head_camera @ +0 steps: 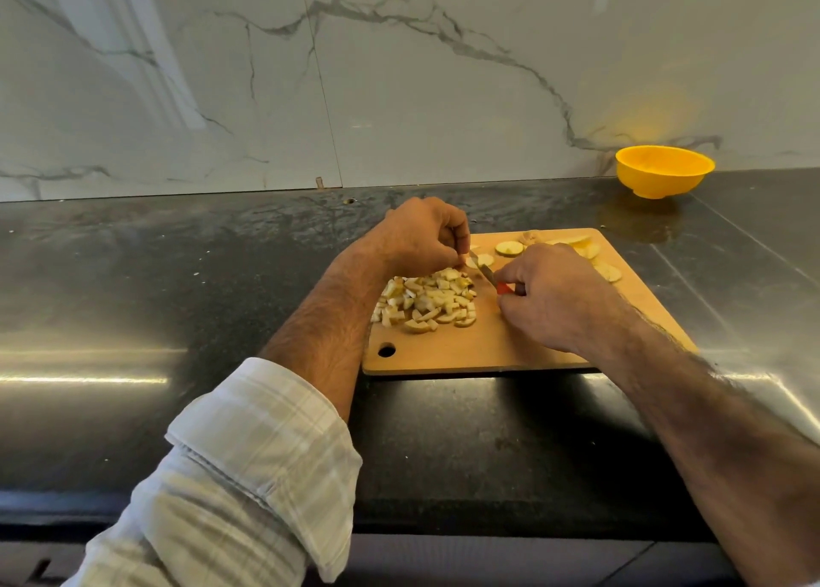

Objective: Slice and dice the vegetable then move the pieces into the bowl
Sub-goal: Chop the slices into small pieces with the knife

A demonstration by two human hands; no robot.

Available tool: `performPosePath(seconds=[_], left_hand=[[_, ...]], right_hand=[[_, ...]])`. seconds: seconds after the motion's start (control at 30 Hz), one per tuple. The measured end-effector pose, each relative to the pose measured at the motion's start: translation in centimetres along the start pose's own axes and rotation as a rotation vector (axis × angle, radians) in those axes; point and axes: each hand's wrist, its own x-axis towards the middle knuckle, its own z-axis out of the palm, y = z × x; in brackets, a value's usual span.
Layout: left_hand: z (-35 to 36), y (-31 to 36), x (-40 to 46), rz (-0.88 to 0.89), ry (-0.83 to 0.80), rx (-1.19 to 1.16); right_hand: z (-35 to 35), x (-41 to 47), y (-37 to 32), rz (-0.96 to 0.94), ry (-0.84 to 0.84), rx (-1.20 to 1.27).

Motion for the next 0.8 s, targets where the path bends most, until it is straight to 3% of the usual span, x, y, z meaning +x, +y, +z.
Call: performPosePath(seconds=[0.4,0.6,0.7,0.8], left_hand=[[-0.3,1.2,0.0,-0.027,0.021,0.258],[-0.3,0.9,-0.1,-0.011,-0.007,0.195],[0.2,0.0,0.3,-0.002,0.084,0.127],[0.7,0.1,0.5,-0.03,0.142,0.082]], right_hand=[[-0.5,0.4,-0.9,0.043,-0.066,-0.085],[-2.3,-0.8,0.3,0.078,-0.032,0.089],[-2.5,-0.7,0.9,0.1,0.071,0.144],[-1.9,-0.4,0.9,0.122,0.037,0.104]])
